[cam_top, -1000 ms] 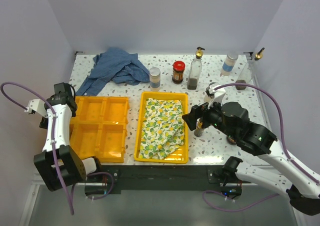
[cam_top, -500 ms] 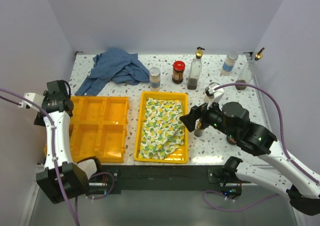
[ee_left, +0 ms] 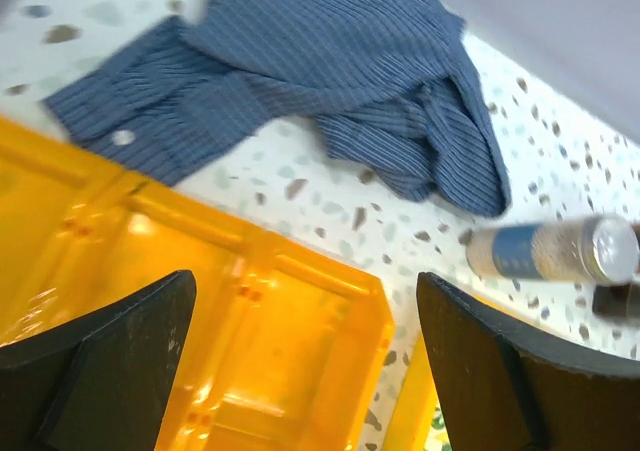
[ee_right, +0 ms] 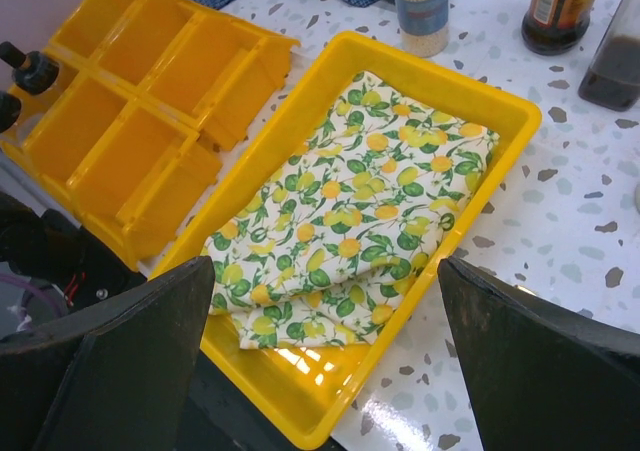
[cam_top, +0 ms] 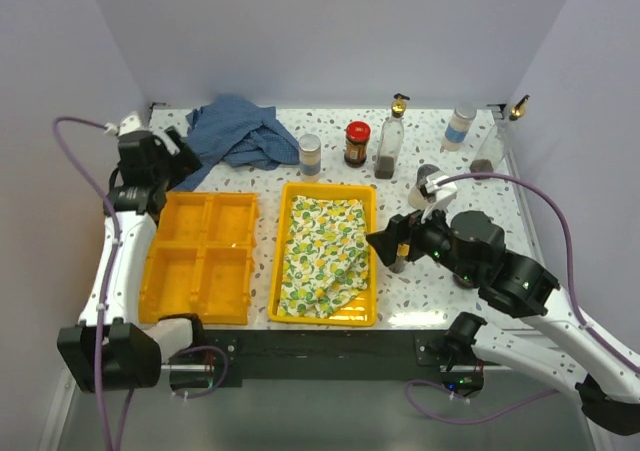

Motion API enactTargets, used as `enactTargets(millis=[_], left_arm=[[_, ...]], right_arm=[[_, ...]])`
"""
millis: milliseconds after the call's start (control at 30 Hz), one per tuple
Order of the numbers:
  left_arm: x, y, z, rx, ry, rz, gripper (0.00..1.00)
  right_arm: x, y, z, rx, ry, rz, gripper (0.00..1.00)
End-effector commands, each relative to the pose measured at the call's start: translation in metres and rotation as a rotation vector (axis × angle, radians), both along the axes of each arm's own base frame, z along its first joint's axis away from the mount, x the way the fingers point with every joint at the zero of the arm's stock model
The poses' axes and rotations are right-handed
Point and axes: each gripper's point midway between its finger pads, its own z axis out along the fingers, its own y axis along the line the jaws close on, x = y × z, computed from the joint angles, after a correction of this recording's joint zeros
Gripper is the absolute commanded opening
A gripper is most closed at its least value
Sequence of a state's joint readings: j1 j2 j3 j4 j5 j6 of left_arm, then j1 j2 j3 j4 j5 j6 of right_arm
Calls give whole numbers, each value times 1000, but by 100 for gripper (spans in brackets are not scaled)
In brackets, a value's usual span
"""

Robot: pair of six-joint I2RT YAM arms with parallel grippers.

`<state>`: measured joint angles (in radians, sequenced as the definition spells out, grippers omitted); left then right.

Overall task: Organize the condiment bottles
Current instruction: Pick up the bottle from the center of the board.

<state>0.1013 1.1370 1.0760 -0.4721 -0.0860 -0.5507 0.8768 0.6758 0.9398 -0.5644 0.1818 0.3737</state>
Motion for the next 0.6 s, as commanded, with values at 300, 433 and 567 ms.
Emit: enactTargets(millis=[300, 433, 567], left_arm=[[84, -210, 30, 308, -121, -630, 94], [97, -242, 21, 400, -113, -698, 94], [115, -264, -5, 452, -34, -744, 94]], right_arm=[[4, -16, 5, -9, -59, -55, 99], [4, -15, 3, -15, -63, -48, 99], [6, -17, 4, -27, -75, -57, 99]])
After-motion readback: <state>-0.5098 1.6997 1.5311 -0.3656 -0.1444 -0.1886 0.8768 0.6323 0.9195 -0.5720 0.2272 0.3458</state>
